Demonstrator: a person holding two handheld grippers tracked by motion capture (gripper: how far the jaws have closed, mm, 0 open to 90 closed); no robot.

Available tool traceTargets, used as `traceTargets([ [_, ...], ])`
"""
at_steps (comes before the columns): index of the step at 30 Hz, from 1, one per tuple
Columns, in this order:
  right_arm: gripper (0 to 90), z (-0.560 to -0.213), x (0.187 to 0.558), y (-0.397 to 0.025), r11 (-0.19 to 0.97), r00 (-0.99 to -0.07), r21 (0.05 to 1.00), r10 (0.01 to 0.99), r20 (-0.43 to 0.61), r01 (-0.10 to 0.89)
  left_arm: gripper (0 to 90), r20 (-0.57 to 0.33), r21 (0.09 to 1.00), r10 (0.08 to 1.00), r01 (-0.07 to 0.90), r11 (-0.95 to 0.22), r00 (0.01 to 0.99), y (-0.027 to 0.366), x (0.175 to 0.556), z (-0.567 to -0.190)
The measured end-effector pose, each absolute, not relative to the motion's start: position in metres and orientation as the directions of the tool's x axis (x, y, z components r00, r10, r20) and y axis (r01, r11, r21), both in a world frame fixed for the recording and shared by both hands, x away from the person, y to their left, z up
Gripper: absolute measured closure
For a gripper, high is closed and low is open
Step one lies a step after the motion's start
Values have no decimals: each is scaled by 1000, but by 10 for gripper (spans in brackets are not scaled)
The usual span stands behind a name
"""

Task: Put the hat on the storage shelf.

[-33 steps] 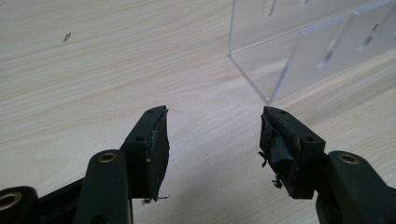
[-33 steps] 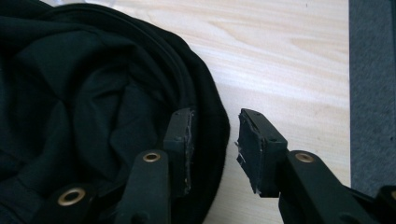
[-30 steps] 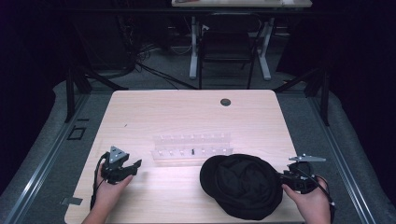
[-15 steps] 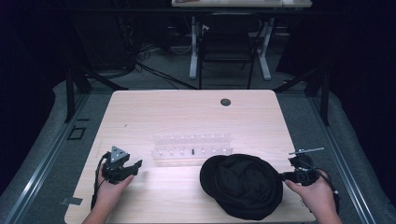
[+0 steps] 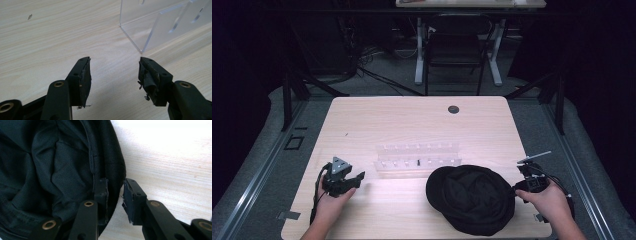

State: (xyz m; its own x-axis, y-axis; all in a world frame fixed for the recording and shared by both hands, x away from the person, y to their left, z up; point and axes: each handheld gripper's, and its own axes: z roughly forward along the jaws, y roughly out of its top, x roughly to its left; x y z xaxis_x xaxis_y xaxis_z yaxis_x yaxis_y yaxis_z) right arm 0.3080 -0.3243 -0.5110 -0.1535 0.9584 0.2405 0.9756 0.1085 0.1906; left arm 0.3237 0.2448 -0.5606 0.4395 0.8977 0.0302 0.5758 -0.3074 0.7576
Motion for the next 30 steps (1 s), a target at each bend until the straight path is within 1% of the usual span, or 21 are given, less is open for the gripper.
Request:
traceTargets([
  [7, 754, -514, 315, -329, 96, -134, 145, 951, 279, 985, 435, 30, 757, 898, 576, -308, 440, 244, 324, -561],
  [8, 754, -515, 315, -328, 68, -111, 152, 949, 296, 986, 434, 31, 757, 898, 576, -308, 440, 244, 324, -561],
  [10, 753, -515, 317, -331, 87, -124, 132, 944, 306, 987, 434, 30, 758, 899, 577, -306, 438, 245, 324, -561],
  [13, 756, -516, 319, -332, 81, -114, 115, 939, 324, 990, 434, 31, 757, 899, 578, -306, 436, 244, 324, -561],
  [19, 763, -520, 322, -330, 99, -118, 75, 941, 317, 992, 434, 30, 754, 899, 581, -308, 438, 244, 324, -562],
  [20, 770, -522, 322, -330, 91, -112, 81, 939, 325, 993, 434, 32, 754, 898, 580, -310, 438, 244, 324, -562],
  [21, 773, -521, 323, -331, 113, -126, 61, 940, 316, 992, 434, 31, 754, 898, 580, -309, 438, 244, 324, -562],
  [22, 777, -522, 323, -330, 95, -113, 69, 939, 326, 993, 434, 30, 754, 899, 581, -307, 436, 244, 324, -562],
  [25, 798, -522, 324, -331, 102, -116, 59, 937, 330, 993, 434, 30, 753, 899, 582, -307, 436, 244, 324, -562],
  [26, 819, -523, 325, -331, 95, -110, 58, 933, 343, 994, 434, 31, 753, 899, 581, -308, 437, 244, 324, -562],
  [30, 846, -523, 325, -332, 99, -110, 48, 929, 353, 994, 435, 31, 754, 899, 580, -308, 437, 244, 324, -562],
])
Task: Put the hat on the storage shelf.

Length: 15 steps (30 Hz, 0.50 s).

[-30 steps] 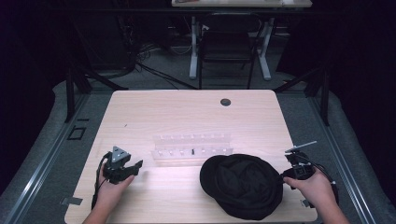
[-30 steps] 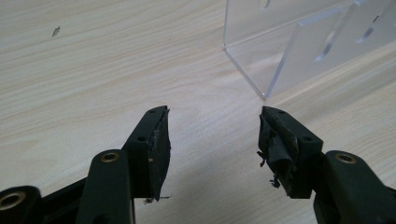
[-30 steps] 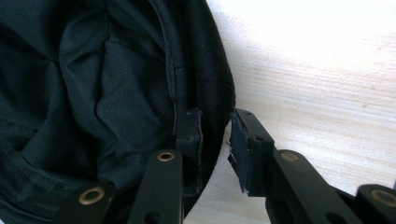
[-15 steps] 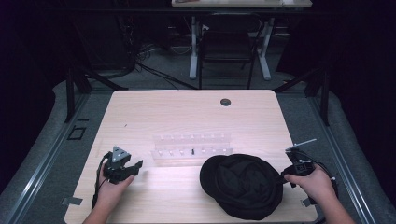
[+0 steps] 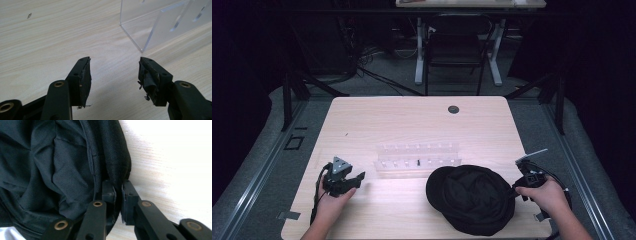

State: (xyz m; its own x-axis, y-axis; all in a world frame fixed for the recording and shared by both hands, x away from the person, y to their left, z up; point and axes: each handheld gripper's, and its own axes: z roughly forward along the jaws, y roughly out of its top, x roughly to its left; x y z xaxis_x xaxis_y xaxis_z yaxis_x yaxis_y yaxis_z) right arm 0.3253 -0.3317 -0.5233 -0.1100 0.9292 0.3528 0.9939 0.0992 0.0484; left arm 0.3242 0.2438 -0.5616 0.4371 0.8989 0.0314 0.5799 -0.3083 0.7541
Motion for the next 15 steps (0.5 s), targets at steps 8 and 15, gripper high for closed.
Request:
traceTargets([
  [8, 876, -523, 325, -332, 90, -100, 44, 923, 371, 995, 437, 31, 753, 899, 581, -308, 437, 244, 324, -562],
  [15, 880, -519, 324, -334, 76, -90, 52, 918, 387, 996, 439, 32, 753, 899, 581, -309, 436, 244, 324, -562],
])
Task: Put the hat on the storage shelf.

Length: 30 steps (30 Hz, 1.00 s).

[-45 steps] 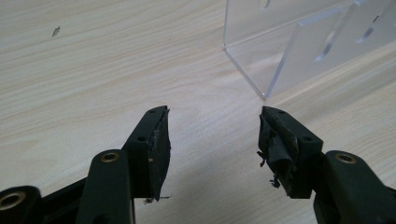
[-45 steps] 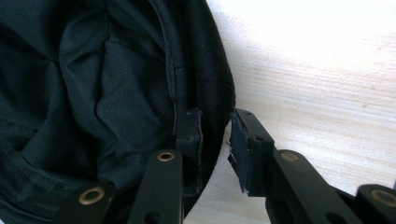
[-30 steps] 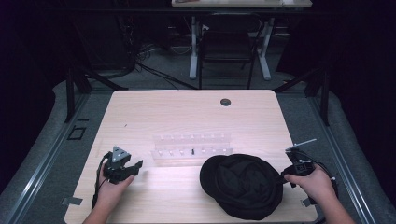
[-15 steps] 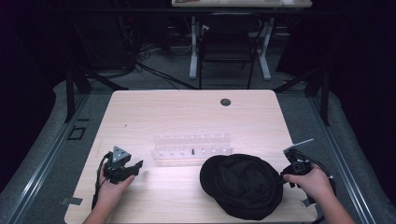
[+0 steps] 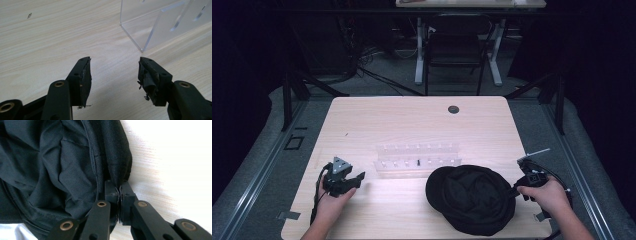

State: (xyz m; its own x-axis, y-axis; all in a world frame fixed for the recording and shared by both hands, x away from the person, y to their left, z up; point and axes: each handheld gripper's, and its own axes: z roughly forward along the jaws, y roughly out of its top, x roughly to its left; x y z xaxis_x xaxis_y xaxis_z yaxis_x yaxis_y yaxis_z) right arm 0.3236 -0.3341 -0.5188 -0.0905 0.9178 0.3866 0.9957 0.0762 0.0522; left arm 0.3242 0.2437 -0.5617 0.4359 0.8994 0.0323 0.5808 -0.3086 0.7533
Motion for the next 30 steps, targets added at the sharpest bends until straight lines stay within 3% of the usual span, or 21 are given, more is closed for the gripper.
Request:
traceTargets([
  [6, 880, -511, 323, -337, 102, -108, 38, 911, 398, 994, 439, 34, 753, 899, 581, -310, 436, 244, 324, -562],
  [11, 881, -505, 319, -336, 41, -67, 67, 892, 448, 997, 439, 34, 753, 899, 581, -310, 436, 244, 324, -562],
  [30, 881, -474, 310, -343, 1, -53, 90, 809, 585, 996, 439, 36, 752, 900, 581, -311, 435, 243, 324, -562],
])
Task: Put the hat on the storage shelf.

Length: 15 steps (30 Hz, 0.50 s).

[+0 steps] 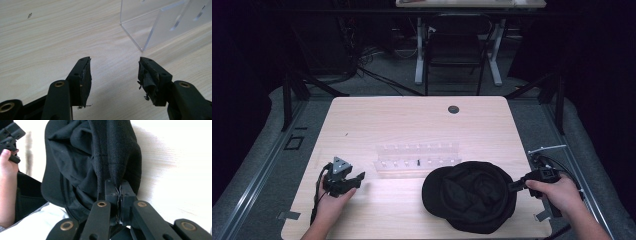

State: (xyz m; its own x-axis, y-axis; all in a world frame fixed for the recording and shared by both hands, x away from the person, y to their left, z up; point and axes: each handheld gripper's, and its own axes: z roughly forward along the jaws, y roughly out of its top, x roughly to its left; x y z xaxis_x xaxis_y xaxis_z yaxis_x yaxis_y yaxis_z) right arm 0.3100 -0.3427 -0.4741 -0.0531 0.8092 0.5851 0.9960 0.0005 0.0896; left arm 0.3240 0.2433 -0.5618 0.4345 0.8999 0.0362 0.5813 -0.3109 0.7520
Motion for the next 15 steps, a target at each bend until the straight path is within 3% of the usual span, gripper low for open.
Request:
traceTargets([
  [6, 881, -469, 310, -343, 26, -73, 87, 803, 592, 996, 440, 40, 750, 899, 581, -315, 436, 243, 324, -562],
  [9, 881, -466, 308, -337, -35, -29, 93, 789, 613, 995, 439, 41, 750, 899, 581, -315, 435, 243, 324, -562],
  [15, 881, -452, 308, -336, 22, -86, 112, 789, 609, 993, 440, 37, 752, 901, 582, -310, 432, 243, 324, -562],
])
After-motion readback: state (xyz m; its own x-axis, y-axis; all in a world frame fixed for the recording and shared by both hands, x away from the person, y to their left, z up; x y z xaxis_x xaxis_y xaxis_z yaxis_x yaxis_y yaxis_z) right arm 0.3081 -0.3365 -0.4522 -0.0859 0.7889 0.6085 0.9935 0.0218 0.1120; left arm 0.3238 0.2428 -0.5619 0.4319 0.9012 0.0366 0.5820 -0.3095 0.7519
